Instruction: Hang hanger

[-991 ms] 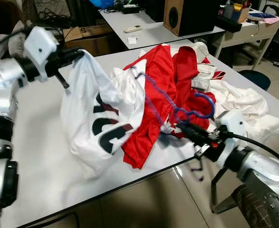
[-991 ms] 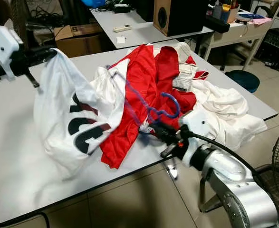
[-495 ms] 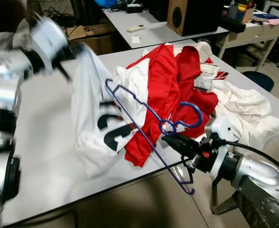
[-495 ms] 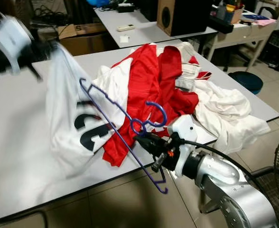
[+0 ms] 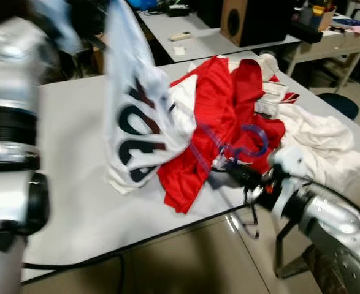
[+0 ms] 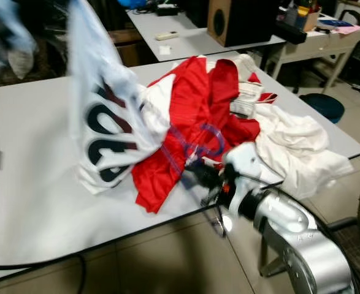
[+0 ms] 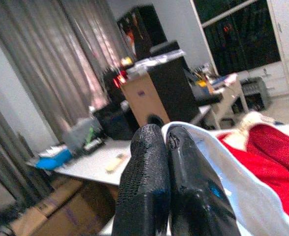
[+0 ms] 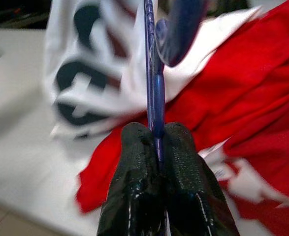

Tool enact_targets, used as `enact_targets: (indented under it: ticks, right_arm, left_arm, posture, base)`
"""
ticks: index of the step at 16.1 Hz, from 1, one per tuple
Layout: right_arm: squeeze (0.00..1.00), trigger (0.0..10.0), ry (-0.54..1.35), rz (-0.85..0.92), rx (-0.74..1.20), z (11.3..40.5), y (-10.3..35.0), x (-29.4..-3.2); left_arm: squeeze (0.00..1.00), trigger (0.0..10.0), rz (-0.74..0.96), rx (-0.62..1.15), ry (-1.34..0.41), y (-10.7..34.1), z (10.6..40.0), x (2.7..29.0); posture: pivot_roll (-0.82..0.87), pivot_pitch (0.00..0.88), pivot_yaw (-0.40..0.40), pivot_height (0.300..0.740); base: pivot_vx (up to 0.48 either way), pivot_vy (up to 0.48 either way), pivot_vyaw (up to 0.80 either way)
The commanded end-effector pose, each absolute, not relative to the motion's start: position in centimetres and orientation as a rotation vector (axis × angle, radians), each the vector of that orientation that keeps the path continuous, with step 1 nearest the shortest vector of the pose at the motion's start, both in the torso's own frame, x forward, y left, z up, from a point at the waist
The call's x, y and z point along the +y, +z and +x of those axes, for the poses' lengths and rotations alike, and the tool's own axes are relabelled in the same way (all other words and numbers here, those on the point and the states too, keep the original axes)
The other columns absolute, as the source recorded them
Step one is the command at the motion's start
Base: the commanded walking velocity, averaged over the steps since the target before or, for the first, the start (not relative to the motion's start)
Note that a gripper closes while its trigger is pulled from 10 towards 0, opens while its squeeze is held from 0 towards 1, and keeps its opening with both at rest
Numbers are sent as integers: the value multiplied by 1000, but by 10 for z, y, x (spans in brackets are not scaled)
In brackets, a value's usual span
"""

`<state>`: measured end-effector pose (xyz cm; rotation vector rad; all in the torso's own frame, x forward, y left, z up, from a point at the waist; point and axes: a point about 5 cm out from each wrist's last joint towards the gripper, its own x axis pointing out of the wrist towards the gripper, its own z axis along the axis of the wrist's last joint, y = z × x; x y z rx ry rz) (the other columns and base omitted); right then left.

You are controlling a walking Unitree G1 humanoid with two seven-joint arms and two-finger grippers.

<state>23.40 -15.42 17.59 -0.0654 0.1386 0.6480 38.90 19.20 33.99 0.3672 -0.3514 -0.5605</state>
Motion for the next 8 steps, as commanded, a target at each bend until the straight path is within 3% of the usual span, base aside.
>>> enact_targets:
  ticks: [1, 3, 4, 5, 8]
  right_arm:
    - [0, 10000, 563, -75, 103, 239, 183, -166]
    - [0, 10000, 482, -67, 81, 240, 188, -178]
    - [0, 10000, 446, -63, 69, 239, 191, -182]
    - [0, 10000, 382, -51, 53, 237, 194, -188]
    - [0, 10000, 309, -8, 37, 226, 196, -195]
  left_arm:
    - [0, 0, 404, -323, -566, 332, 395, 175]
    - [0, 0, 420, -222, -584, 295, 405, 149]
    - [0, 5098, 405, -149, -591, 276, 408, 140]
    - [1000, 10000, 399, -59, -646, 246, 407, 127]
    - [1000, 10000, 320, 77, -828, 205, 394, 108]
  posture:
    - [14, 0, 70, 740]
    - [-7, 0, 87, 740]
    - [-21, 0, 97, 740]
    - [-36, 0, 108, 740]
    - [-78, 0, 141, 740]
  base:
    - [0, 0, 0]
    - [0, 0, 0]
    - [0, 0, 0]
    - [0, 0, 0]
    - [0, 0, 0]
